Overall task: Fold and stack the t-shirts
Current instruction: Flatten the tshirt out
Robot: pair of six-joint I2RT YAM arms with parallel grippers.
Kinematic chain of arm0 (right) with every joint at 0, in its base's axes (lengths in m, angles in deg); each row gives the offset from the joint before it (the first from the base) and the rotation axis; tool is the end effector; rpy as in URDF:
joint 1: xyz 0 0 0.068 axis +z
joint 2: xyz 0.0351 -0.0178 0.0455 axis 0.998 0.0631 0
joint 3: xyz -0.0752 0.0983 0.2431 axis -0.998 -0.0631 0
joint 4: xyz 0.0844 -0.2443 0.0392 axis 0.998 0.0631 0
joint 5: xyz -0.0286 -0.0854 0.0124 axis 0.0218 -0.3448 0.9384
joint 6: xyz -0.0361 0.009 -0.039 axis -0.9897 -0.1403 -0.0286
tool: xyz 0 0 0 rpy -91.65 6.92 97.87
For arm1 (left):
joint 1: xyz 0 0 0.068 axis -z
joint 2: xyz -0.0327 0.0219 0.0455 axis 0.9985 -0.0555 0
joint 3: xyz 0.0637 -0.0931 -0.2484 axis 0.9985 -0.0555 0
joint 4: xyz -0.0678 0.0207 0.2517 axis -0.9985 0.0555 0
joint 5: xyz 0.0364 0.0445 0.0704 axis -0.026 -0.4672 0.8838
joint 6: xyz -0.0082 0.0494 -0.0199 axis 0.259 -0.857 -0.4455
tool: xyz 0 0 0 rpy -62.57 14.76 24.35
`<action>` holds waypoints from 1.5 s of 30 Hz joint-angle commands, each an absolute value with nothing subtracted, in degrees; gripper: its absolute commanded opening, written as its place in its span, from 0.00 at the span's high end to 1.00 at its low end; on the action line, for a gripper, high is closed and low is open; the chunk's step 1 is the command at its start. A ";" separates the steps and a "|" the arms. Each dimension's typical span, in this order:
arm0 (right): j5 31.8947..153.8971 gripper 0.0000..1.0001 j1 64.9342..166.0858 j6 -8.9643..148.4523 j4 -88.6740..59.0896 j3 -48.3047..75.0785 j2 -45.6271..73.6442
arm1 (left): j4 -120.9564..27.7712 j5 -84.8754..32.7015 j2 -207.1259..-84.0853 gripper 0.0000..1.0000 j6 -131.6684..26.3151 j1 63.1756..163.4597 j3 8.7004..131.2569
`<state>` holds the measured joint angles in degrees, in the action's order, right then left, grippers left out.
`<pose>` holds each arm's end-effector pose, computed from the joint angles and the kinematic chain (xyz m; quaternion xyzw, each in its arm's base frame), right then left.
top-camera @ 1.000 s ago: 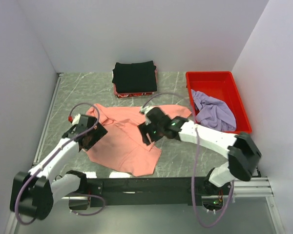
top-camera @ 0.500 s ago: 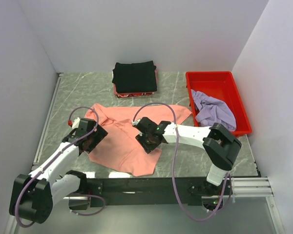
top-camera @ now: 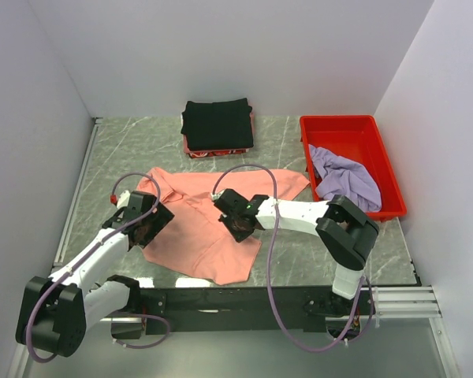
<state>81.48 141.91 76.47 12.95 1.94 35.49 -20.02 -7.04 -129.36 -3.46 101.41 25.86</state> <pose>0.2001 0.2871 0.1655 -0.3445 0.9163 0.0877 0.1845 0.1828 -0.0406 0.1751 -0.3988 0.8638 -0.1091 0.2880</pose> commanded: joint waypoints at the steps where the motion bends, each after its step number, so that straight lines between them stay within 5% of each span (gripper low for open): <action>1: 77.88 0.88 142.11 77.96 11.86 4.20 35.85 | -20.85 -5.26 -129.70 0.01 -2.91 101.41 25.23; 5: 76.12 1.00 141.84 78.66 12.38 4.55 34.45 | -20.58 -4.64 -129.18 0.01 -2.91 101.32 25.14; 21: 71.02 1.00 137.19 81.12 13.98 5.78 24.34 | -20.67 -5.52 -129.08 0.00 -3.70 100.18 28.13; 31: 78.92 1.00 130.60 83.41 8.35 3.67 18.27 | -22.43 -3.07 -139.61 0.01 -7.04 99.48 42.44; 45: 81.91 1.00 128.66 82.44 7.99 4.02 19.59 | -21.46 -3.59 -155.54 0.28 -10.38 98.42 51.68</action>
<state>81.16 129.21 82.81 9.96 3.73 20.08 -21.00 -4.37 -154.25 -8.55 98.87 48.79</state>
